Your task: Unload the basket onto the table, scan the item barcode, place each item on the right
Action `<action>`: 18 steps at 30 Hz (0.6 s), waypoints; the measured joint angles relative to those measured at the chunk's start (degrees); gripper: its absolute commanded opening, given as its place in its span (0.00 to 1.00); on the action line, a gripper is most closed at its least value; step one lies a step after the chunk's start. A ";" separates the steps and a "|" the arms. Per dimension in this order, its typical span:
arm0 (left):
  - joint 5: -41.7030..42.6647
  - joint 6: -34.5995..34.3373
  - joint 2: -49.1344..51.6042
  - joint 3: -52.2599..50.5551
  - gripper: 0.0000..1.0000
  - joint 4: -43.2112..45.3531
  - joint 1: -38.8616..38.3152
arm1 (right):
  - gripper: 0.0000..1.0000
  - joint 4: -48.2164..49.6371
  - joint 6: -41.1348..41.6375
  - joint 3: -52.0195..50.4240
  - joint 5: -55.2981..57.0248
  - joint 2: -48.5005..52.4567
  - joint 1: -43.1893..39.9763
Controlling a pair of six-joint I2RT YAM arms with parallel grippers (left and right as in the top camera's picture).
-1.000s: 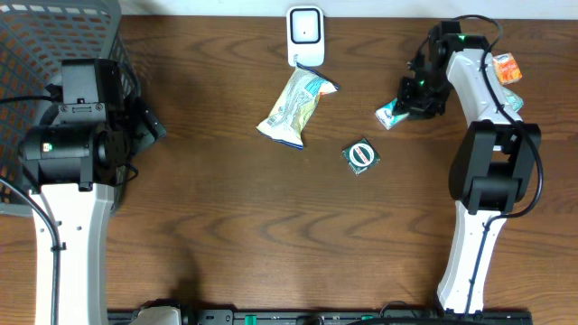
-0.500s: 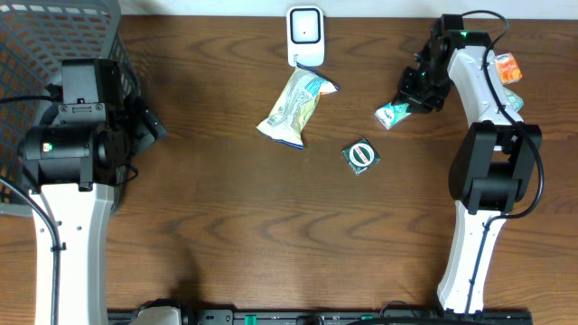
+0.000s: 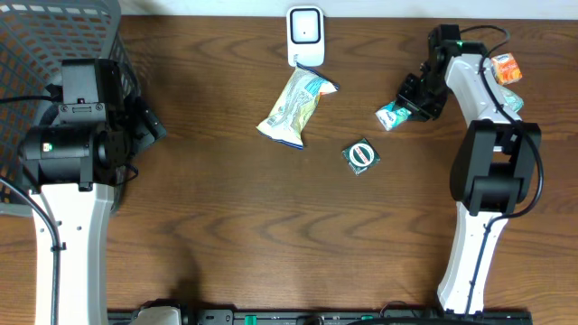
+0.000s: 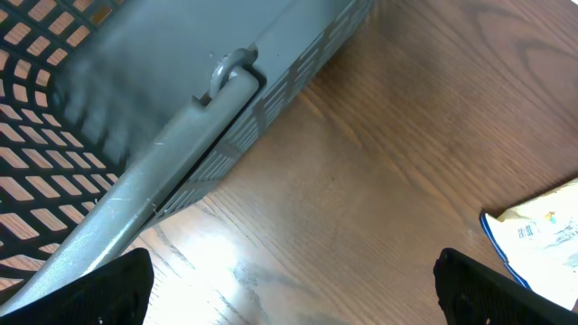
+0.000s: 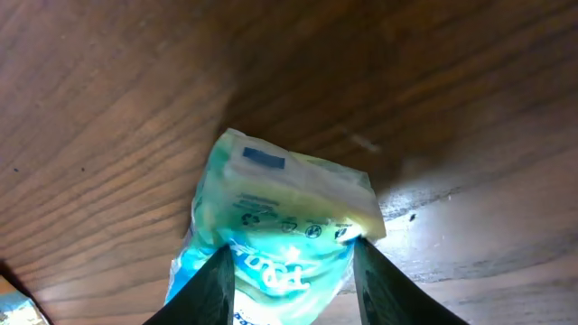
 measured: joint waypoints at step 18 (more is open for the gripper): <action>0.00 0.02 0.00 0.00 0.98 -0.02 0.00 | 0.22 -2.60 -18.75 -0.44 -8.61 0.39 1.73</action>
